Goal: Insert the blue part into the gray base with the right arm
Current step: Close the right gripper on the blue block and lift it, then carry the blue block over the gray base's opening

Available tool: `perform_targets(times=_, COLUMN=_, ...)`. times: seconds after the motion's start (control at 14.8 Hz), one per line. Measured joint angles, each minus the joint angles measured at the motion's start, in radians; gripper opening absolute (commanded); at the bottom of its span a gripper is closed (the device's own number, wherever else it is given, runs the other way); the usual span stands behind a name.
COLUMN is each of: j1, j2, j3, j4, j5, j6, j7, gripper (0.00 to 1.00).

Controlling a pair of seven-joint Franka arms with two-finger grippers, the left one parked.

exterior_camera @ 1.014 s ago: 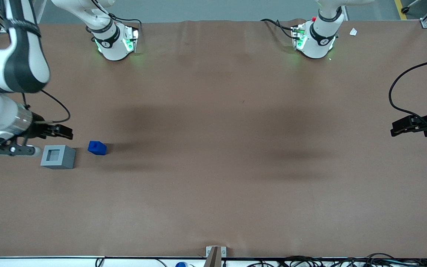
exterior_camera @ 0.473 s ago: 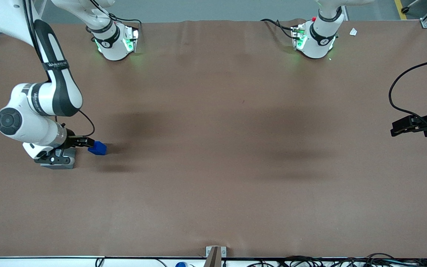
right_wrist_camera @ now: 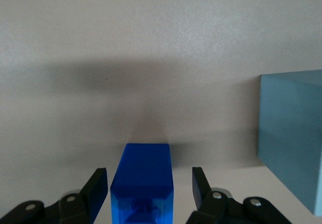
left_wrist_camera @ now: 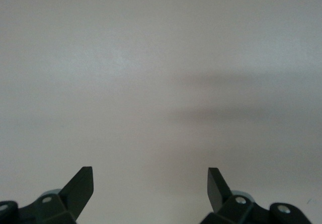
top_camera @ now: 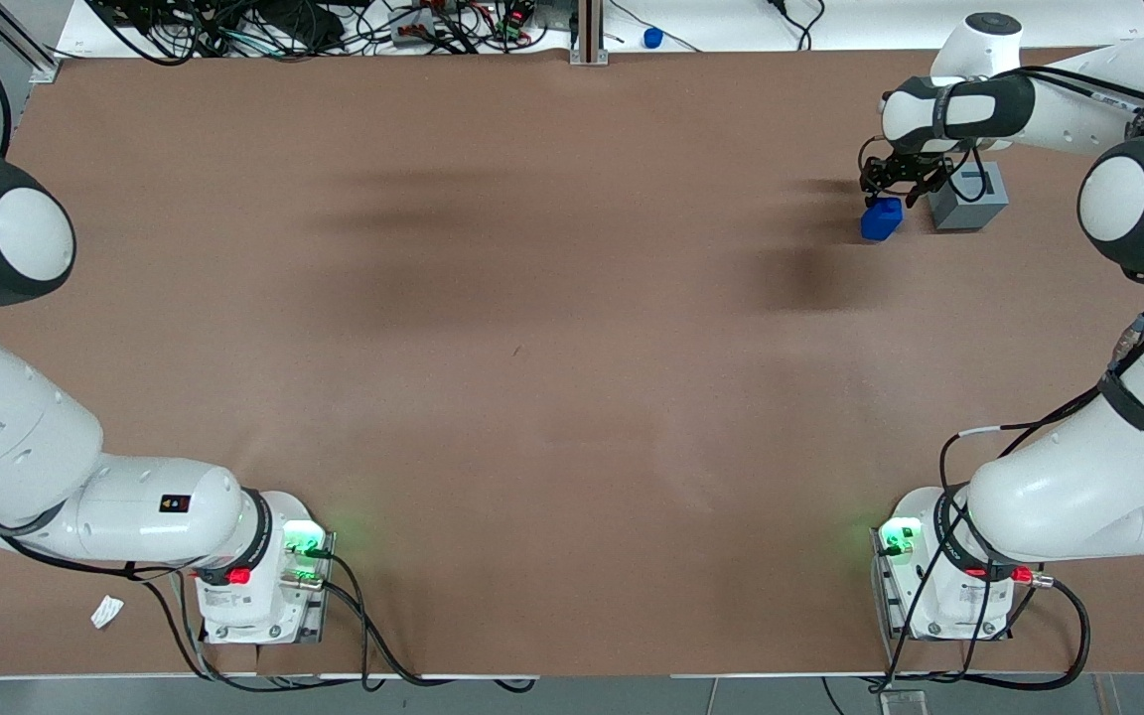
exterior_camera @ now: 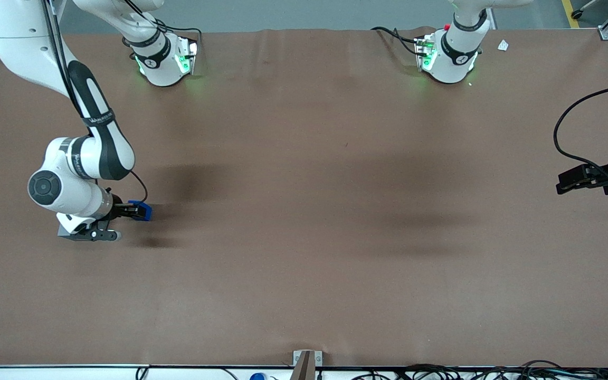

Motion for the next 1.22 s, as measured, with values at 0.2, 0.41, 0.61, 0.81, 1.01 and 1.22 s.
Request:
perform_targets(times=0.2, j1=0.000, j2=0.000, j3=0.000, j4=-0.008, j5=0.000, j6=0.000, j7=0.000, gripper=0.43)
perform_targets(times=0.41, j1=0.000, j2=0.000, j3=0.000, j4=-0.012, j5=0.001, j6=-0.003, j7=0.003, gripper=0.12)
perform_targets(times=0.61, j1=0.000, j2=-0.005, j3=-0.001, j4=-0.009, j5=0.001, j6=-0.026, j7=0.004, gripper=0.03)
perform_targets(times=0.81, j1=-0.006, j2=-0.040, j3=-0.006, j4=0.033, j5=0.001, j6=-0.118, j7=0.008, gripper=0.03)
perform_targets(times=1.01, j1=-0.037, j2=-0.083, j3=-0.009, j4=0.135, j5=0.001, j6=-0.253, j7=0.008, gripper=0.02)
perform_targets(times=1.22, j1=-0.085, j2=-0.091, j3=-0.011, j4=0.218, j5=0.001, j6=-0.284, j7=0.003, gripper=0.01)
